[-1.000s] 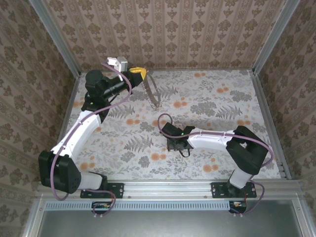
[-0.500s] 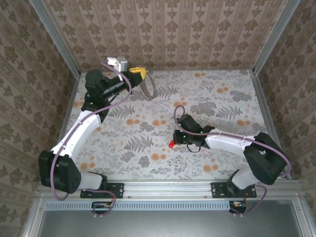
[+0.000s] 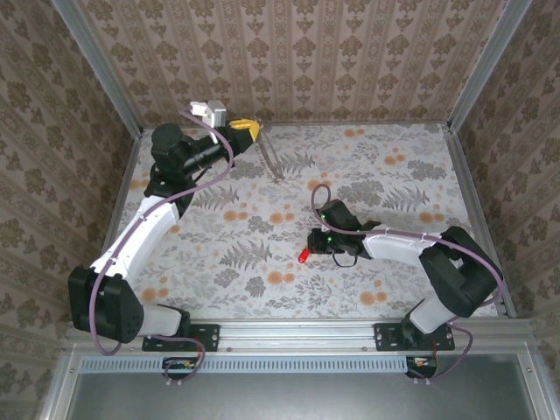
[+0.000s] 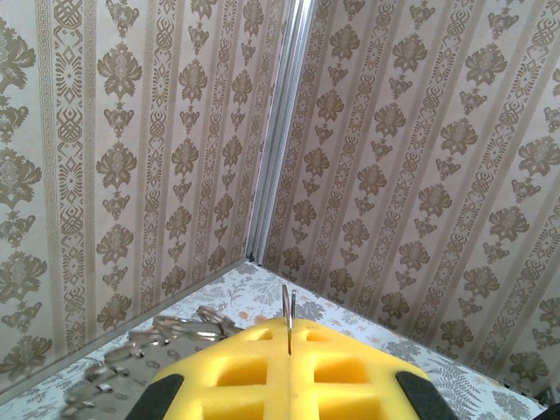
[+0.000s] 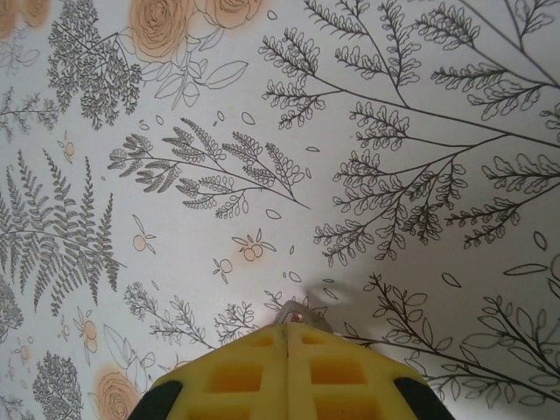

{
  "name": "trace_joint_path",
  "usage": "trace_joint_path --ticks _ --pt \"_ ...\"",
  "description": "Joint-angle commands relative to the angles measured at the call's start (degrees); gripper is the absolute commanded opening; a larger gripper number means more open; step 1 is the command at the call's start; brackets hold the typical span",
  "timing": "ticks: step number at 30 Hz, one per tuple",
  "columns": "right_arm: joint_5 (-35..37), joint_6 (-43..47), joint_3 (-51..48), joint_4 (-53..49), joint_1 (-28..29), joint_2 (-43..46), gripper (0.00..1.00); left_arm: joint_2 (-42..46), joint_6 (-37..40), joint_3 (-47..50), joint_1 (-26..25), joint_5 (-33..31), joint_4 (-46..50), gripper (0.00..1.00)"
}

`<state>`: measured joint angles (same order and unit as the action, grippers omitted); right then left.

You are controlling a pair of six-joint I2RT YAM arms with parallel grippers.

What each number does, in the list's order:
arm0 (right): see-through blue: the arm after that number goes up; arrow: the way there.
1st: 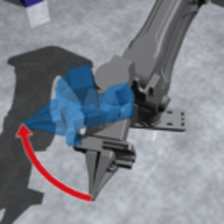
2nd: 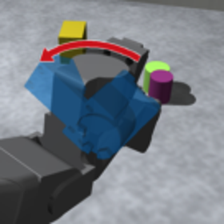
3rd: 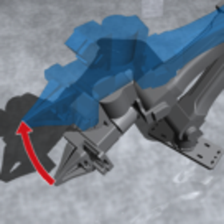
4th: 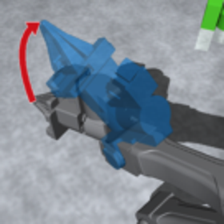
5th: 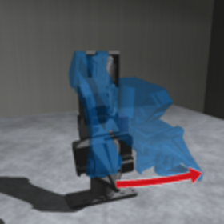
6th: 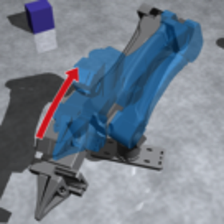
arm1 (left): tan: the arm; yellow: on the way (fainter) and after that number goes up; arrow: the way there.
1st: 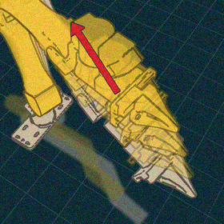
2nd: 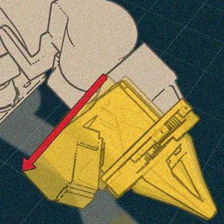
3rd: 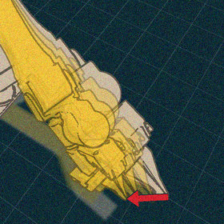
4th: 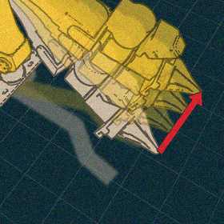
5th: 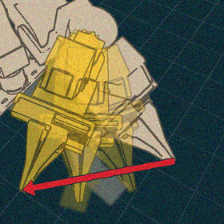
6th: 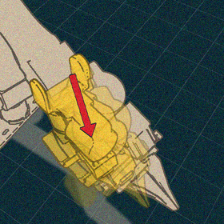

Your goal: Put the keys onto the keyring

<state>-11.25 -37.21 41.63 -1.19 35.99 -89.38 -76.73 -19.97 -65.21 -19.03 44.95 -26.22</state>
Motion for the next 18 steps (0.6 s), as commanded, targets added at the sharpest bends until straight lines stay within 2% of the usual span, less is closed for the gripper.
trace_joint_path --ticks 1,5,14,18 --pt "-0.73 1.00 0.47 1.15 -0.17 -1.30 0.00 1.23 -0.79 -0.39 0.14 0.23 -2.53 0.00" --pt "-0.55 0.87 0.82 0.85 -0.13 -2.01 0.00 0.98 -0.78 -0.40 0.03 0.17 -2.70 0.00" --pt "0.23 0.31 0.43 0.92 -0.11 -0.93 0.27 0.59 -0.79 -0.45 -0.13 0.19 -2.79 0.00" --pt "1.08 -0.38 0.81 -1.33 -0.13 0.66 0.34 0.57 -0.81 -0.51 -0.13 0.06 -2.96 0.00"
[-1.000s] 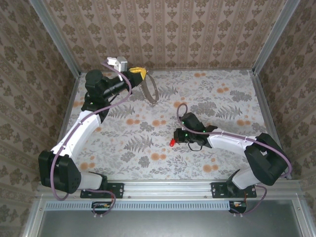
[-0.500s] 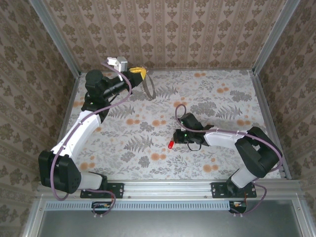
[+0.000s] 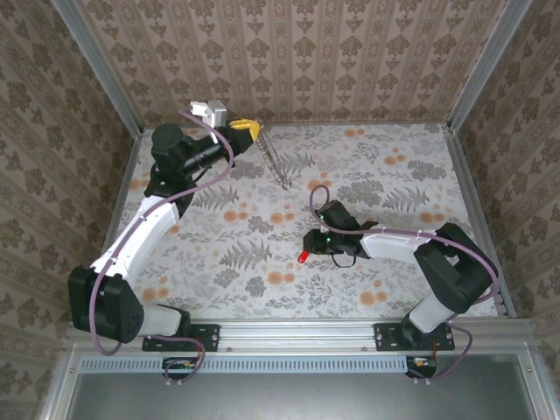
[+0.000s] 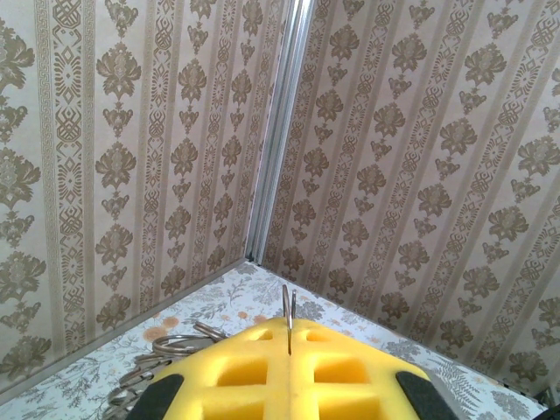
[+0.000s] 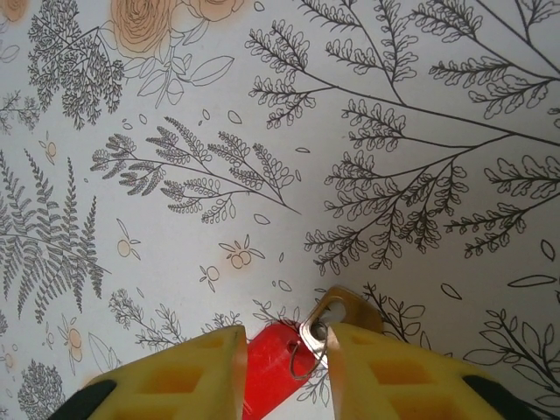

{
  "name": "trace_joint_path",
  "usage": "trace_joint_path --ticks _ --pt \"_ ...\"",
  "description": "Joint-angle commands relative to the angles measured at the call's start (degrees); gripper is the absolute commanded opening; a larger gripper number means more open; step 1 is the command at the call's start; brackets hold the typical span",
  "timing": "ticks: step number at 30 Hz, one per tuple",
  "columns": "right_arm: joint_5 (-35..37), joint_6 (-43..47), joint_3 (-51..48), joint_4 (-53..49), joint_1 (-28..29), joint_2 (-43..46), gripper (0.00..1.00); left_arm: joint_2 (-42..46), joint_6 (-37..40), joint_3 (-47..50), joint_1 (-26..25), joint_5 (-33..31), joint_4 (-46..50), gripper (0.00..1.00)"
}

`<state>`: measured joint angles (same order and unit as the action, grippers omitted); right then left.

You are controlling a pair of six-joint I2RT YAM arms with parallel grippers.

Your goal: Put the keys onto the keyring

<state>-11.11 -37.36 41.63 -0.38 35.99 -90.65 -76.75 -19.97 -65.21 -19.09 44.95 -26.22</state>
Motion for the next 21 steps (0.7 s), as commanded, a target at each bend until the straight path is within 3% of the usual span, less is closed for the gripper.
trace_joint_path --ticks 1,9,21 --pt "1.06 -0.66 1.14 -3.33 -0.13 2.16 0.35 0.58 -0.83 -0.49 -0.07 0.11 -2.96 0.00" --pt "6.97 -9.66 4.08 -15.23 0.99 4.14 0.44 0.90 -0.61 -0.08 -0.06 -0.44 -3.16 0.00" --pt "4.54 -17.61 4.96 -13.75 3.55 0.97 0.41 0.73 -0.96 0.12 -0.07 -0.32 -3.75 0.00"
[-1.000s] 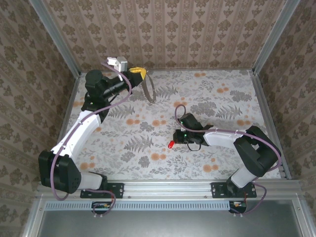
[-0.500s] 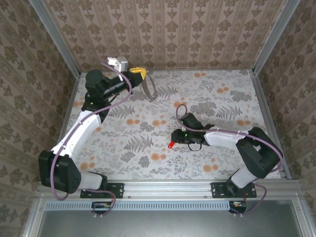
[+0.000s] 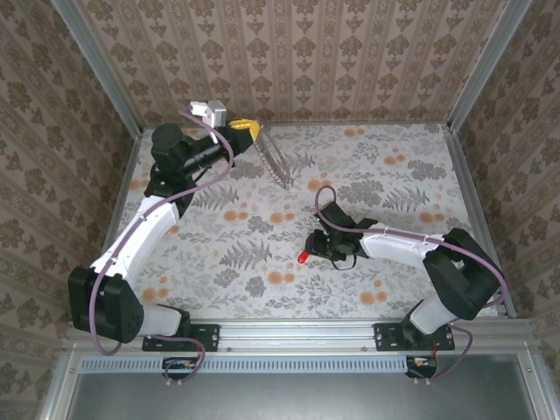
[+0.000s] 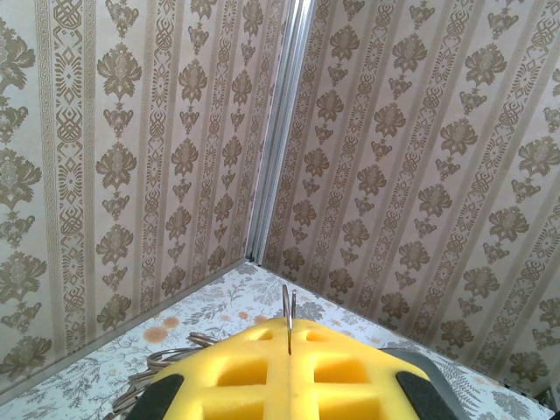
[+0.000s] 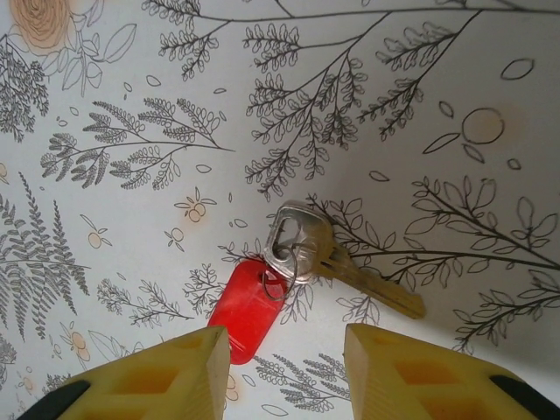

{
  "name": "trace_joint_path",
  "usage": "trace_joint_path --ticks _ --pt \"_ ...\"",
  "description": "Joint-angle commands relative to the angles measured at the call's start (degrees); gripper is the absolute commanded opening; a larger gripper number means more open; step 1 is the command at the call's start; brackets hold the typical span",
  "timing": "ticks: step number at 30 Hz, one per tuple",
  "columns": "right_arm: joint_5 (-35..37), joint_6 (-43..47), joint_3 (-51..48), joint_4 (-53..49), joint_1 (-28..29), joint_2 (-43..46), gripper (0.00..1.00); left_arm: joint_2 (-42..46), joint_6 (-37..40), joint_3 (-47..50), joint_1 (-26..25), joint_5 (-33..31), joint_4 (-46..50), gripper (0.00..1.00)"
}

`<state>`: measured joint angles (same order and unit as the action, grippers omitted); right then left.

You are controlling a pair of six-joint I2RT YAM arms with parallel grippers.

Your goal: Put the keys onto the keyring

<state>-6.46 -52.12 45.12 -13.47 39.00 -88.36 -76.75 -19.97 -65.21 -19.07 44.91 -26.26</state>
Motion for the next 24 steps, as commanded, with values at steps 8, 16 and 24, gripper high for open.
trace_joint_path --ticks 8,16,24 --pt "-0.40 -3.12 2.59 0.56 0.52 -3.68 0.38 0.74 -1.00 0.35 -0.09 -0.28 -3.90 0.00" --pt "-1.08 -2.94 3.99 1.10 0.55 -5.48 0.35 0.40 -0.77 0.43 -0.04 -0.27 -4.05 0.00" --pt "-1.32 -2.72 4.44 1.35 0.55 -6.74 0.29 -0.06 -0.72 0.29 0.00 -0.21 -4.15 0.00"
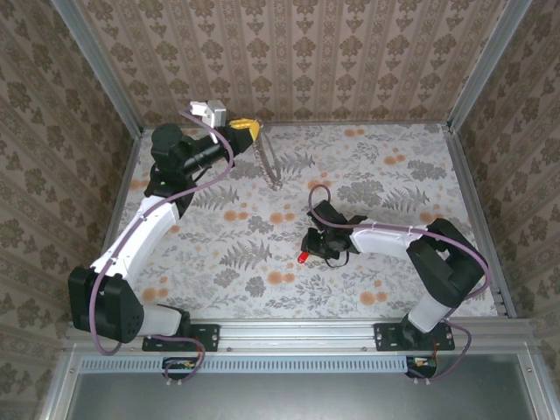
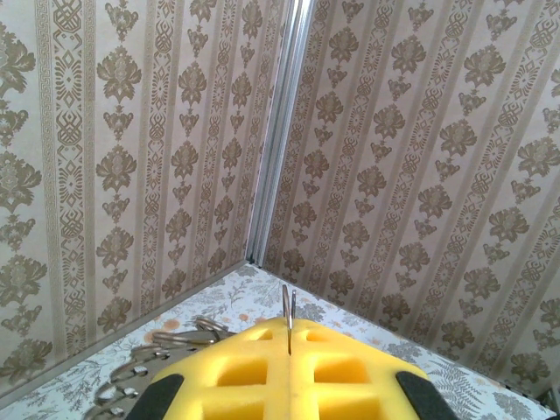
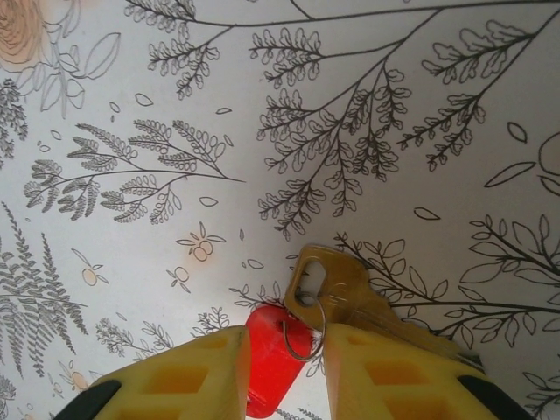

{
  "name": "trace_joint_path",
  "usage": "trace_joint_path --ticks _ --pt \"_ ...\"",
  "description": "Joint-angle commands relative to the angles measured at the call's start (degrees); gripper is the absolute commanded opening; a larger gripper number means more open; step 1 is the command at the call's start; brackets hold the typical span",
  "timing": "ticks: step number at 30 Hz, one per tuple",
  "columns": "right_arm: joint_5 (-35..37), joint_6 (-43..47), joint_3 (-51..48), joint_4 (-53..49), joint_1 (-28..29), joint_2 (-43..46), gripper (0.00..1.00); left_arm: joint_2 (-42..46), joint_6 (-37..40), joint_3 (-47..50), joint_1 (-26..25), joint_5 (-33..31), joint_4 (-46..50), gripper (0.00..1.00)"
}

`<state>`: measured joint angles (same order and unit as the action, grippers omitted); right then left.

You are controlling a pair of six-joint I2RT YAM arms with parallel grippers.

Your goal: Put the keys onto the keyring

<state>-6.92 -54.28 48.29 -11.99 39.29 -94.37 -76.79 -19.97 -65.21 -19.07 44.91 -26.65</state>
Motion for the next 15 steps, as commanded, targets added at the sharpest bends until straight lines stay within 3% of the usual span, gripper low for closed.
trace_joint_path --ticks 1,11,15 --pt "-0.82 -0.51 1.26 -0.10 0.24 -0.74 0.28 -0.02 -0.81 0.29 0.00 -0.25 -3.78 0.00" --pt "-0.61 -0.13 0.67 -0.46 -0.02 -0.56 0.14 -0.20 -1.18 0.54 0.00 -0.08 -4.37 0.00" --pt "-0.74 0.08 0.44 -0.49 -0.22 -0.09 0.04 -0.20 -1.43 0.50 0.00 0.01 -4.55 0.00"
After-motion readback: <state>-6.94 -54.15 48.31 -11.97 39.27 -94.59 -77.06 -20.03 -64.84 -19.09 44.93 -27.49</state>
